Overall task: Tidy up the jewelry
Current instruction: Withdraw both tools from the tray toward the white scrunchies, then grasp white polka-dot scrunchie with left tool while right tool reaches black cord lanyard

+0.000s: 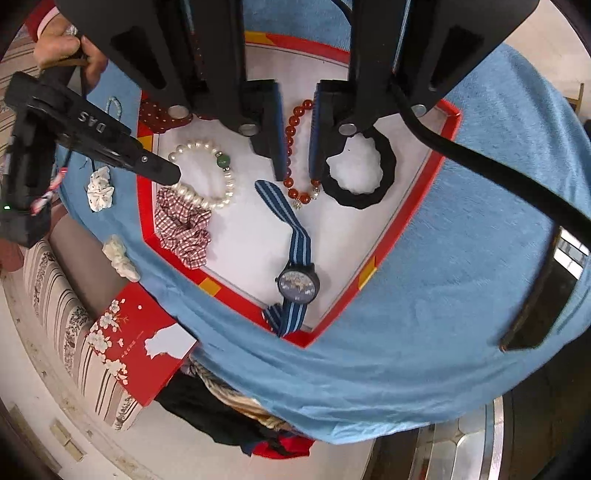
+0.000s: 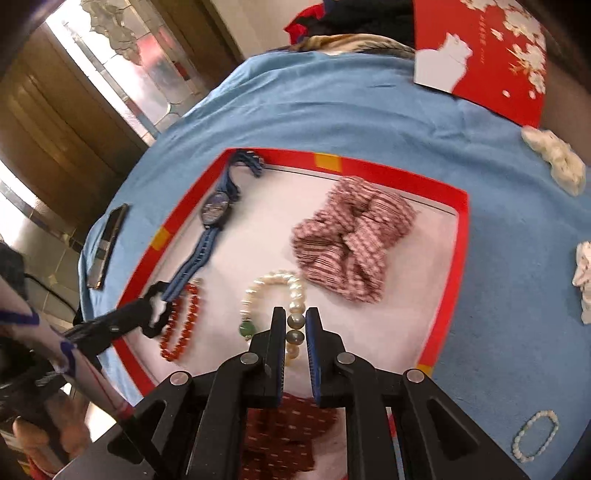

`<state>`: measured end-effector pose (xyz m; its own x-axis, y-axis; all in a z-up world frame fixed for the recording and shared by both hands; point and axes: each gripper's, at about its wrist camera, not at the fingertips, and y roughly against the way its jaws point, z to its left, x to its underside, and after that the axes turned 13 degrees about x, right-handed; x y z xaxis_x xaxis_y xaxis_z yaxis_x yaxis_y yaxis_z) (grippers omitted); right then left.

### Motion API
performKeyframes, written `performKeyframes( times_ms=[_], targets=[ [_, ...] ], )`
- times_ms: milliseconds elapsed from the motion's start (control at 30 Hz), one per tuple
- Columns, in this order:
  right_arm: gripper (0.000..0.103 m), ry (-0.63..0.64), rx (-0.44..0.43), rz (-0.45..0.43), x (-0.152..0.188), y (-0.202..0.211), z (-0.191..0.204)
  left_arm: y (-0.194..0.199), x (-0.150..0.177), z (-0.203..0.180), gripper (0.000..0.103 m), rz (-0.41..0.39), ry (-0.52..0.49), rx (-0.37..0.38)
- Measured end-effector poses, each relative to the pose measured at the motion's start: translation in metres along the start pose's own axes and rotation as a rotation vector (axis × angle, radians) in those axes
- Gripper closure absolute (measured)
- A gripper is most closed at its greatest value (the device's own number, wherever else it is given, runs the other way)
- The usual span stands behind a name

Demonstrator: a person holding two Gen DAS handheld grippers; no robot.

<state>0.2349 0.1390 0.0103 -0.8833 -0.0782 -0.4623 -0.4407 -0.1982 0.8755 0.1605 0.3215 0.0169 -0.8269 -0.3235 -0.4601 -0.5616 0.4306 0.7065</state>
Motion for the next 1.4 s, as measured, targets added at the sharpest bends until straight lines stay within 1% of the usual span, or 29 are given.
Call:
performKeyframes(
  times_ms=[33,67,133,167,200,267,333,367,467,533,600,733,833,900,1000,1133,1267,1400],
  targets=[
    [0.089,-0.003,0.002,0.000,0.000,0.001,-0.002,0.002,0.000,-0.003,0.080,-0.007,-0.007,-0.008],
    [0.086,-0.005,0.002,-0.004,0.000,0.005,-0.004,0.007,0.001,-0.008,0.079,-0.017,-0.021,-0.023],
    [0.079,-0.002,0.006,-0.039,0.003,0.022,-0.010,0.015,0.005,-0.020,0.078,-0.033,-0.057,-0.060],
    [0.073,0.000,0.006,-0.051,0.004,0.027,-0.012,0.020,0.007,-0.026,0.078,-0.040,-0.074,-0.078],
    [0.069,0.003,0.010,-0.072,0.008,0.038,-0.017,0.024,0.009,-0.033,0.074,-0.048,-0.091,-0.092],
    [0.067,0.006,0.026,-0.106,0.020,0.058,-0.032,0.033,0.017,-0.050,0.069,-0.068,-0.131,-0.120],
    [0.066,0.001,0.050,-0.125,0.035,0.073,-0.050,0.039,0.023,-0.065,0.062,-0.079,-0.166,-0.128],
    [0.066,-0.006,0.060,-0.130,0.042,0.078,-0.060,0.041,0.028,-0.077,0.060,-0.081,-0.189,-0.128],
    [0.064,-0.052,0.119,-0.135,0.077,0.097,-0.106,0.040,0.040,-0.106,0.059,-0.060,-0.245,-0.111],
    [0.064,-0.086,0.171,-0.131,0.099,0.107,-0.139,0.036,0.047,-0.125,0.053,-0.044,-0.278,-0.091],
    [0.063,-0.131,0.222,-0.117,0.123,0.113,-0.175,0.031,0.057,-0.143,0.051,-0.030,-0.308,-0.075],
    [0.062,-0.248,0.293,-0.085,0.164,0.123,-0.243,0.011,0.075,-0.177,0.051,0.022,-0.349,-0.051],
    [0.062,-0.324,0.321,-0.082,0.186,0.132,-0.279,-0.008,0.089,-0.202,0.051,0.071,-0.377,-0.028],
    [0.062,-0.360,0.323,-0.086,0.195,0.137,-0.296,-0.021,0.099,-0.219,0.051,0.101,-0.404,-0.023],
    [0.060,-0.388,0.318,-0.094,0.205,0.140,-0.311,-0.039,0.112,-0.238,0.051,0.135,-0.435,-0.021],
    [0.059,-0.402,0.309,-0.100,0.210,0.135,-0.318,-0.058,0.118,-0.254,0.051,0.173,-0.444,-0.008],
    [0.059,-0.418,0.295,-0.117,0.208,0.125,-0.321,-0.083,0.108,-0.267,0.051,0.190,-0.414,0.021],
    [0.059,-0.439,0.276,-0.134,0.202,0.117,-0.327,-0.119,0.080,-0.278,0.047,0.190,-0.345,0.076]
  ],
)
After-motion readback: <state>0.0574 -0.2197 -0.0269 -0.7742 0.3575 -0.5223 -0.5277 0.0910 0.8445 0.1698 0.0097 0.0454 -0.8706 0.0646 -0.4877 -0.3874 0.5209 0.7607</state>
